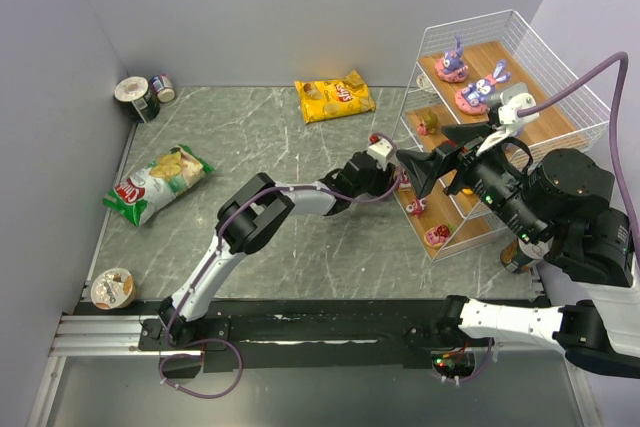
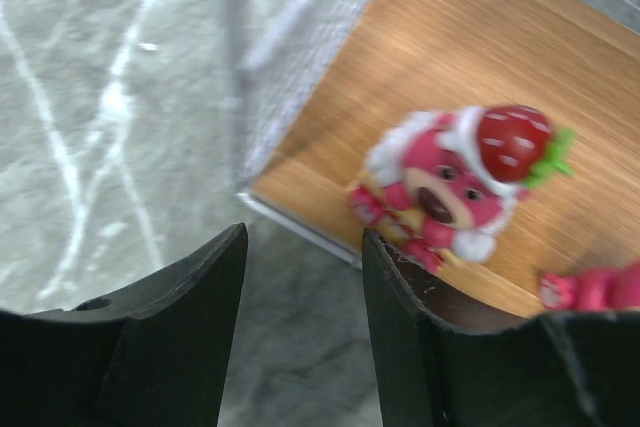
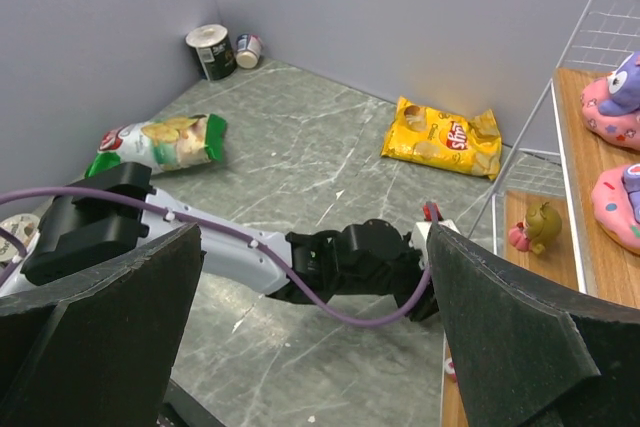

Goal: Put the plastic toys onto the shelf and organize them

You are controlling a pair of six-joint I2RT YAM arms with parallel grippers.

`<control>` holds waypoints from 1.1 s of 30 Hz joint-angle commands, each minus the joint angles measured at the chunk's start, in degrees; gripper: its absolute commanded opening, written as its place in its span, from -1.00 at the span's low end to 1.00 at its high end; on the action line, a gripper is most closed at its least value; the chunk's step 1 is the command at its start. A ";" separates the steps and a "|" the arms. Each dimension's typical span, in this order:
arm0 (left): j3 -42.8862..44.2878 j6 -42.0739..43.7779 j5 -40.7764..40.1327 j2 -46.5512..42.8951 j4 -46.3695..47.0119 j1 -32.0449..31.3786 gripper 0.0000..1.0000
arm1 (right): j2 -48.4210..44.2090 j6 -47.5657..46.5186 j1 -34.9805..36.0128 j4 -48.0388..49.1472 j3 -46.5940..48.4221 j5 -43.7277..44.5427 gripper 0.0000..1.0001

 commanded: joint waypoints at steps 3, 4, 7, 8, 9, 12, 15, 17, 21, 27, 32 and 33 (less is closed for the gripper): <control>2.66 -1.29 1.03 0.98 -1.82 0.42 0.09 | -0.41 -0.75 -0.23 2.07 -0.49 0.98 0.99; 2.49 -1.21 1.03 0.81 -1.64 0.51 0.10 | -0.41 -0.75 -0.31 2.07 -0.49 0.98 0.99; 1.43 -1.21 1.03 0.37 -0.85 0.42 0.11 | -0.23 -0.75 -0.22 2.07 -0.49 0.90 0.99; 1.26 -1.21 1.03 0.28 -0.68 0.42 0.12 | -0.14 -0.84 -0.22 2.07 -0.49 0.81 0.99; 0.99 -1.29 1.12 0.10 -0.76 0.42 0.12 | -0.14 -0.84 -0.31 2.16 -0.41 0.72 0.99; -0.15 -0.94 1.47 -0.51 0.02 0.34 0.12 | -0.14 -0.84 -0.23 2.16 -0.58 0.89 0.99; -0.59 -0.42 1.99 -0.69 0.47 -0.01 0.14 | -0.40 -0.93 -0.31 2.34 -1.02 0.89 0.99; -0.24 0.90 2.08 -0.52 0.29 -0.71 0.15 | -0.49 -0.75 -0.31 2.25 -1.11 0.90 0.99; 1.25 3.80 0.94 0.36 -1.20 -2.30 0.14 | -0.67 -0.84 -0.31 2.25 -1.02 0.81 0.99; 0.73 4.15 0.59 0.10 -0.85 -2.65 0.10 | -0.85 -0.84 -0.23 2.42 -1.37 0.98 0.99; 0.38 3.80 -0.29 -0.07 -0.76 -2.65 0.08 | -0.85 -0.49 -0.22 2.51 -1.64 0.89 0.99; 0.11 3.63 -0.72 -0.25 -0.59 -2.65 0.06 | -0.93 -0.57 -0.22 2.51 -1.55 0.81 0.99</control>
